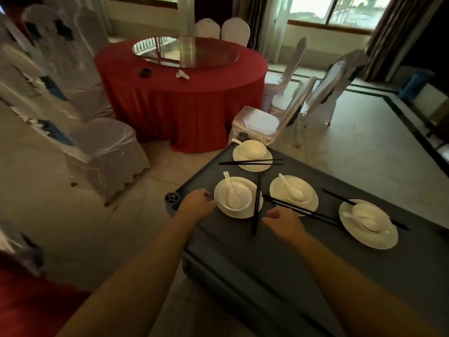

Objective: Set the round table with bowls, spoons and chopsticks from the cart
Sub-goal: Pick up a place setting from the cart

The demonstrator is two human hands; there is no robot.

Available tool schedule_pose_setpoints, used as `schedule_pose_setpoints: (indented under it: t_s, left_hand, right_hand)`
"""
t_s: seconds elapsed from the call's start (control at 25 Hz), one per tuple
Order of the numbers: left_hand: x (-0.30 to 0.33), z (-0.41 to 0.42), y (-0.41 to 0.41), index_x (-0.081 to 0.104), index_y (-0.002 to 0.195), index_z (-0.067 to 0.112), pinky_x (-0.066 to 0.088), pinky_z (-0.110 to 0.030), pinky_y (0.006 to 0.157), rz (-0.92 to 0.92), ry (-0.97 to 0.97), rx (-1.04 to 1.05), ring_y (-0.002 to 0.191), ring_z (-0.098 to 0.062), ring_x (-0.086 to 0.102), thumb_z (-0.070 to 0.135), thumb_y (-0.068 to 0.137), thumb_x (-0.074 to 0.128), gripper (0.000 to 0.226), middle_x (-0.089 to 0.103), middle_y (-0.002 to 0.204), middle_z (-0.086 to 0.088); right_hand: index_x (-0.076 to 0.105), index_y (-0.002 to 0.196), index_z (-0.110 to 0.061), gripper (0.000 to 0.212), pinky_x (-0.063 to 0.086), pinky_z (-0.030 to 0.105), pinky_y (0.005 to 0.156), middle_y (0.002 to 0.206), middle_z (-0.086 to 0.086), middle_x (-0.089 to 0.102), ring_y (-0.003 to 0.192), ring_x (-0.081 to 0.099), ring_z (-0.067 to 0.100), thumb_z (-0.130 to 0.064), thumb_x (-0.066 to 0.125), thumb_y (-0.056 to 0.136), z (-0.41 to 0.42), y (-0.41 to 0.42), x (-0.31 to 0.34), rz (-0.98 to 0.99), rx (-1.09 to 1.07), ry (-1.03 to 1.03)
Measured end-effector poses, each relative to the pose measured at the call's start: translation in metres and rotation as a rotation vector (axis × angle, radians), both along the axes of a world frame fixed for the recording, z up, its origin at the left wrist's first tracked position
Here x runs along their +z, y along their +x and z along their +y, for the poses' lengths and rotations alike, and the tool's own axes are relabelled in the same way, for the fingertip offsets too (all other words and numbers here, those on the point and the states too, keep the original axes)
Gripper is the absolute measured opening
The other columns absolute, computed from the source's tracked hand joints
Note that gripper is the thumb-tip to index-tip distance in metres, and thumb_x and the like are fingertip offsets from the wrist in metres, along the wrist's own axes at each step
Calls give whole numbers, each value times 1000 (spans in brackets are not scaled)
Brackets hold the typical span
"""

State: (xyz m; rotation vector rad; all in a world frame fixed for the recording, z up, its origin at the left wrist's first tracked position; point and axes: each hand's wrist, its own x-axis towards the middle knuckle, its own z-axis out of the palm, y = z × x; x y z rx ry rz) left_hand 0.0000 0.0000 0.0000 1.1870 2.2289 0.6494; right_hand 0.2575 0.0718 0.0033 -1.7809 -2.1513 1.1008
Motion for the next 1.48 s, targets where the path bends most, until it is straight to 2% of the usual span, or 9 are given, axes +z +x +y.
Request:
schedule_pose_setpoints:
  t_s: [0.2,0.36,0.52,0.56,0.68,0.8,0.92,1.28,1.48]
  left_hand:
    - [-19,43,-30,47,146,7,46,-38,104,-168,-124,-28,130,-31,54,46,94,60,67,54,146,-16]
    - [-30,66,-28,39,151,4,47,-49,108,-390,-93,33,134,-34,50,41,96,60,69,44,154,-17]
    - [-37,78,-22,58,129,8,47,-51,106,-470,-49,79,129,-35,53,34,97,59,41,54,137,-16]
    - [-37,79,-21,55,134,7,48,-51,106,-488,-50,94,128,-35,54,34,97,60,46,54,138,-16]
    - [-38,81,-20,39,151,5,50,-51,104,-553,-62,143,125,-34,56,34,98,60,64,52,146,-15]
    - [-39,81,-22,62,131,8,56,-52,95,-595,-57,136,109,-32,65,32,99,59,41,67,124,-13]
    - [-37,77,-23,67,124,8,60,-50,88,-611,-70,140,100,-28,67,31,98,60,35,70,103,-7]
    - [-26,56,-39,65,121,2,62,-41,71,-597,-59,152,102,-30,68,28,98,63,35,69,115,-17]
    - [-19,47,-43,64,120,3,61,-51,84,-589,-50,140,104,-31,68,30,97,64,36,69,114,-15]
  right_hand:
    - [52,142,-7,65,56,50,97,134,16,62,114,65,30,-29,77,87,22,-33,-22,120,-279,-148]
    - [38,152,-8,75,59,44,90,141,19,56,110,66,29,-26,75,89,40,-41,-36,285,-434,-280]
    - [43,149,-9,67,58,32,73,139,16,58,113,64,29,-22,74,91,52,-44,-43,354,-427,-313]
    - [46,147,-9,64,57,31,72,138,15,58,113,64,29,-21,74,91,55,-44,-45,365,-420,-318]
    - [53,141,-10,57,59,35,79,134,14,62,110,64,27,-18,74,90,60,-44,-49,390,-416,-328]
    - [53,142,-10,58,60,41,88,135,13,61,115,63,30,-19,75,89,61,-43,-52,400,-431,-354]
    - [56,139,-11,57,60,42,88,134,12,63,112,64,28,-23,77,87,62,-46,-52,396,-434,-356]
    - [50,144,-11,72,57,31,66,138,15,57,107,61,27,-34,81,83,55,-71,-43,357,-407,-354]
    - [51,143,-11,72,59,31,65,138,15,57,114,62,31,-33,82,81,50,-71,-35,351,-390,-344]
